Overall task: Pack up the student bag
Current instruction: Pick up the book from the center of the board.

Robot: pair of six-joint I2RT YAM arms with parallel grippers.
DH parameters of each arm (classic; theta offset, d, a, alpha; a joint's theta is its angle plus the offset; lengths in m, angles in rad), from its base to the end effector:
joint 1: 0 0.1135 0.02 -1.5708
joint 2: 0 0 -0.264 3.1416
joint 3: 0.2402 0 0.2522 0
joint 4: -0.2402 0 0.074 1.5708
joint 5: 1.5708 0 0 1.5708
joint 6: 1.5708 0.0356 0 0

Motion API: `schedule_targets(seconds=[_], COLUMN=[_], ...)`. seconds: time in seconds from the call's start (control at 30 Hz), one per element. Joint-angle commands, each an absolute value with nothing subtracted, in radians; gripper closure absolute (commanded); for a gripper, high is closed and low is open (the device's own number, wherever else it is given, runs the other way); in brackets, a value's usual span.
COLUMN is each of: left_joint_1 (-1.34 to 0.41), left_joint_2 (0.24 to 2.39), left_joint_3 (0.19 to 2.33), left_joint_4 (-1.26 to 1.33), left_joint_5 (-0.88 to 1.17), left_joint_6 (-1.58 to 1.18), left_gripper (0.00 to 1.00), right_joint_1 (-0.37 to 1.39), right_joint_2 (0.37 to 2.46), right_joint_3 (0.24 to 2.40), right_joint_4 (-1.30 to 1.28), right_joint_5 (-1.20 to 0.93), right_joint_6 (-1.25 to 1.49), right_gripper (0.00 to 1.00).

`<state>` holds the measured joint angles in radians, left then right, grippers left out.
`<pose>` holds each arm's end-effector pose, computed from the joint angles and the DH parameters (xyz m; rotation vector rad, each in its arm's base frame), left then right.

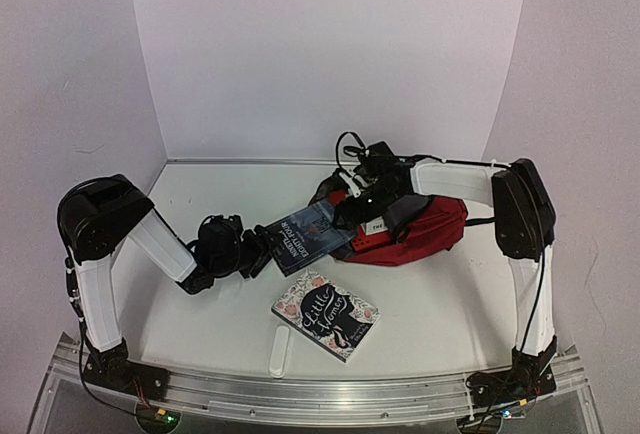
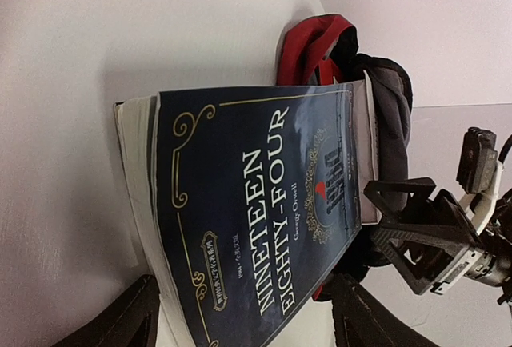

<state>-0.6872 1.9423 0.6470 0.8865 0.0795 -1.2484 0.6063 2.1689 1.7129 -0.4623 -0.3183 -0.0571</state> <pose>0.2616 -0.2183 0.0966 -0.5629 2.1641 -1.2593 0.3885 0.2829 0.1920 -0.9532 2.3458 0.6226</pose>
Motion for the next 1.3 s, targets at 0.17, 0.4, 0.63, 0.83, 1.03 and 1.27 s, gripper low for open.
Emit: schedule_targets(seconds=[0.17, 0.4, 0.63, 0.83, 1.03, 1.27], left_joint_1=[-0.689, -0.689, -0.689, -0.689, -0.689, -0.689], left_joint_2=[1.934, 1.913, 1.930, 1.940, 1.925, 1.908], left_joint_3=[0.681, 0.680, 0.687, 0.675, 0.679, 0.677], left_joint_4=[0.841, 0.825, 0.836, 0.859, 0.838, 0.820], left_joint_5=[0.082, 0.078, 0.088, 0.091, 0.087, 0.077], left_joint_6=[-1.240, -1.233, -1.236, -1.249, -1.237, -1.222], left_gripper=[0.25, 0.25, 0.25, 0.25, 0.25, 0.25], right_joint_1=[0.596, 0.611, 0.612, 0.612, 0.612, 0.612], right_joint_2=[1.998, 1.953, 1.918, 1.994, 2.028, 1.990], right_joint_3=[1.703, 1.544, 1.392, 1.351, 1.305, 1.156], right_joint_4=[-0.519, -0.461, -0.251, -0.100, 0.078, 0.231], right_joint_5=[-0.487, -0.510, -0.488, -0.509, -0.471, -0.452], right_joint_6=[0.058, 0.253, 0.388, 0.545, 0.714, 0.862], right_gripper=[0.18, 0.19, 0.23, 0.28, 0.30, 0.30])
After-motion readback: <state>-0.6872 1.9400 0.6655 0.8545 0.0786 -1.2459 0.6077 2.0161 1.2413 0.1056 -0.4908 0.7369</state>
